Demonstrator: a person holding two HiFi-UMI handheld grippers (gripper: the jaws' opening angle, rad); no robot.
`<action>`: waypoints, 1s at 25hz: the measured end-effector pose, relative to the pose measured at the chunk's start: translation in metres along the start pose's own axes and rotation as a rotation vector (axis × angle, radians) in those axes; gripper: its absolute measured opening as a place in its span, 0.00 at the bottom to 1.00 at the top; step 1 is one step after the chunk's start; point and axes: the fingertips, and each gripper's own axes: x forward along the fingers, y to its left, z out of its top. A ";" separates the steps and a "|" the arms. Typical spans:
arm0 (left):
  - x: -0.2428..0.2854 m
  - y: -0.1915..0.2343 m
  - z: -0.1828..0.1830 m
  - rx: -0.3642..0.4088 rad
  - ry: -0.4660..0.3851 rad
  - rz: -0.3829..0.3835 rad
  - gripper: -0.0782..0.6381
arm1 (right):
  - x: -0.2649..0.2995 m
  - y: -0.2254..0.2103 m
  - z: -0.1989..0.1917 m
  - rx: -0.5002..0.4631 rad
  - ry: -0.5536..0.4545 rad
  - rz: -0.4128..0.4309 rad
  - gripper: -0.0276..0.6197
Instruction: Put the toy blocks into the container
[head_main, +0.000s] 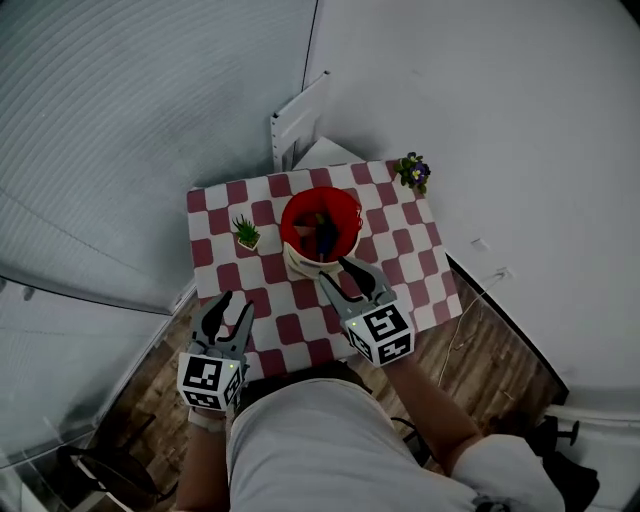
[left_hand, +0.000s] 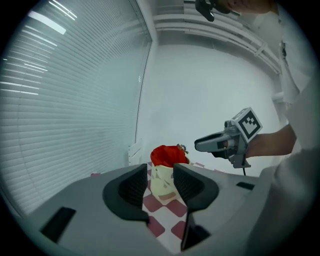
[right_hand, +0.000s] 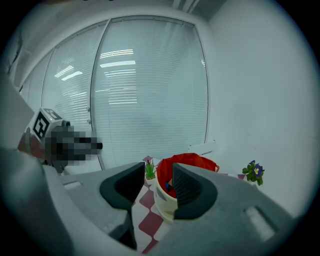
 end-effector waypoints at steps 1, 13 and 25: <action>0.002 0.000 0.004 0.007 -0.006 -0.011 0.33 | -0.004 0.002 0.002 0.008 -0.011 0.000 0.29; 0.013 -0.013 0.064 0.074 -0.110 -0.138 0.33 | -0.045 0.009 0.030 0.059 -0.130 -0.045 0.29; 0.023 -0.033 0.090 0.098 -0.164 -0.213 0.33 | -0.068 0.002 0.039 0.064 -0.177 -0.092 0.29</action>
